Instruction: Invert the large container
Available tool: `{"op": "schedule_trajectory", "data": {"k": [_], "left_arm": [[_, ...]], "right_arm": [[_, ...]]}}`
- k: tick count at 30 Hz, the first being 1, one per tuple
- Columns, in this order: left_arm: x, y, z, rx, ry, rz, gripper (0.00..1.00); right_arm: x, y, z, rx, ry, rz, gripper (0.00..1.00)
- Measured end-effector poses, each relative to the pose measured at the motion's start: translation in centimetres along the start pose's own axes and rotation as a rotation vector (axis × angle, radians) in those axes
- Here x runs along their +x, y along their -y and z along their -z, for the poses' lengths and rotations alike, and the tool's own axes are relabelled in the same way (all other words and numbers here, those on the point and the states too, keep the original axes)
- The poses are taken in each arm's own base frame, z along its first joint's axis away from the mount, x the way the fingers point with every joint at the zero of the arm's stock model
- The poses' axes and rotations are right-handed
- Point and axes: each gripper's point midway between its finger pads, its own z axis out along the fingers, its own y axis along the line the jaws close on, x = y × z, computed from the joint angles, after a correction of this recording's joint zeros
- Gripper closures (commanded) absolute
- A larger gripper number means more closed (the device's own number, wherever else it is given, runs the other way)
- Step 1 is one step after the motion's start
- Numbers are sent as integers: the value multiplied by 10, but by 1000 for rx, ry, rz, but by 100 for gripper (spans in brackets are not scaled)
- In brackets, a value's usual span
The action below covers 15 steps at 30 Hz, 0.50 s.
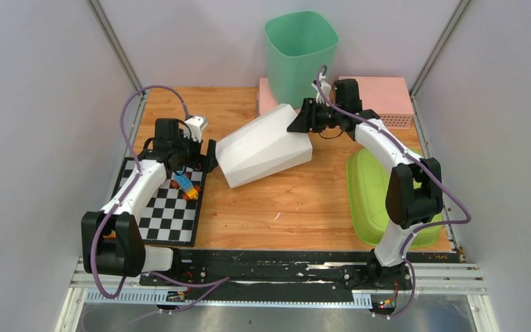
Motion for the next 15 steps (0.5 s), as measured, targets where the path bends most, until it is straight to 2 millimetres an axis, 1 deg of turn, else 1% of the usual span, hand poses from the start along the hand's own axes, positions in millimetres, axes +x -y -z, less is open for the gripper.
{"op": "schedule_trajectory", "data": {"k": [5, 8, 15], "left_arm": [[-9, 7, 0, 33, 36, 29, 0], [-14, 9, 1, 46, 58, 55, 0], [-30, 25, 1, 131, 115, 130, 0]], "right_arm": [[12, -5, 0, -38, -31, -57, 52], [18, -11, 4, -63, -42, -97, 53], [27, -33, 18, -120, -50, -163, 54]]}}
